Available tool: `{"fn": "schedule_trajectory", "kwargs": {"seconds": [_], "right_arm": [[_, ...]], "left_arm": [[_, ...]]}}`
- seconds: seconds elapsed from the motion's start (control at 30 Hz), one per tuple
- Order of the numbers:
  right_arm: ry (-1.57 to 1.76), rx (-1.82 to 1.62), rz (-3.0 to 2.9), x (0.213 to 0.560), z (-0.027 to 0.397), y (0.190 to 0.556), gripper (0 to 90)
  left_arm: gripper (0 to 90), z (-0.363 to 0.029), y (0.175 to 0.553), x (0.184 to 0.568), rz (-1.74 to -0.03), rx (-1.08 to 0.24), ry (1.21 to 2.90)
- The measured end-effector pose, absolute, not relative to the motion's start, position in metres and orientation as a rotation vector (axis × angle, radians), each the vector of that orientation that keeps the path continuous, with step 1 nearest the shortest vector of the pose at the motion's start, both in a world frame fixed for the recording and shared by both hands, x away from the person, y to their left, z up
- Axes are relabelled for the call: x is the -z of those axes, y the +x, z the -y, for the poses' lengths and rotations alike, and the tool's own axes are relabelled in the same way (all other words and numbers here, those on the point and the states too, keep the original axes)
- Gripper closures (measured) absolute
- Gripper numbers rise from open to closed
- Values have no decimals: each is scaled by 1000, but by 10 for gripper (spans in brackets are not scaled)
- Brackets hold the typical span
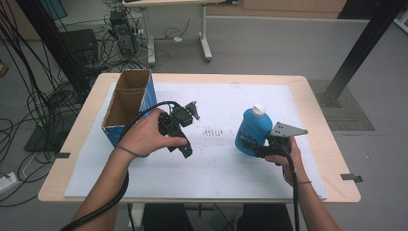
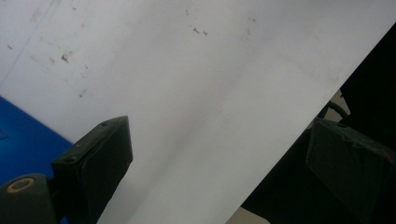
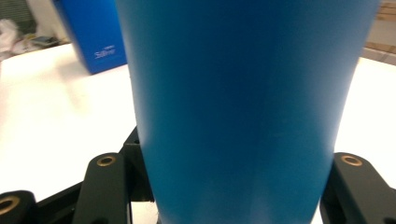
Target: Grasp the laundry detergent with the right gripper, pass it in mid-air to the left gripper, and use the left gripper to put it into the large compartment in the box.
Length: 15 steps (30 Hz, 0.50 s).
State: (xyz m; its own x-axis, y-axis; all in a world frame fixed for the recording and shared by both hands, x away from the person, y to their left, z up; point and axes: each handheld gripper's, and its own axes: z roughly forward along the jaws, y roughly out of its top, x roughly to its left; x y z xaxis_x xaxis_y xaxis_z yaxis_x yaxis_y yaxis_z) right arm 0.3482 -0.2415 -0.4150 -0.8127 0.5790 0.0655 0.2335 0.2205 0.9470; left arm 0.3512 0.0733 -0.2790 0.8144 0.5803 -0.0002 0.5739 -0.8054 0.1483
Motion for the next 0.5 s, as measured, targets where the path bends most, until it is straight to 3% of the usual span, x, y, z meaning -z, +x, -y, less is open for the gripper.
{"fn": "schedule_trajectory", "kwargs": {"seconds": [0.5], "right_arm": [[557, -1742, -2326, 404, 230, 344, 409]], "left_arm": [[74, -63, 345, 252, -751, -83, 2885]]}}
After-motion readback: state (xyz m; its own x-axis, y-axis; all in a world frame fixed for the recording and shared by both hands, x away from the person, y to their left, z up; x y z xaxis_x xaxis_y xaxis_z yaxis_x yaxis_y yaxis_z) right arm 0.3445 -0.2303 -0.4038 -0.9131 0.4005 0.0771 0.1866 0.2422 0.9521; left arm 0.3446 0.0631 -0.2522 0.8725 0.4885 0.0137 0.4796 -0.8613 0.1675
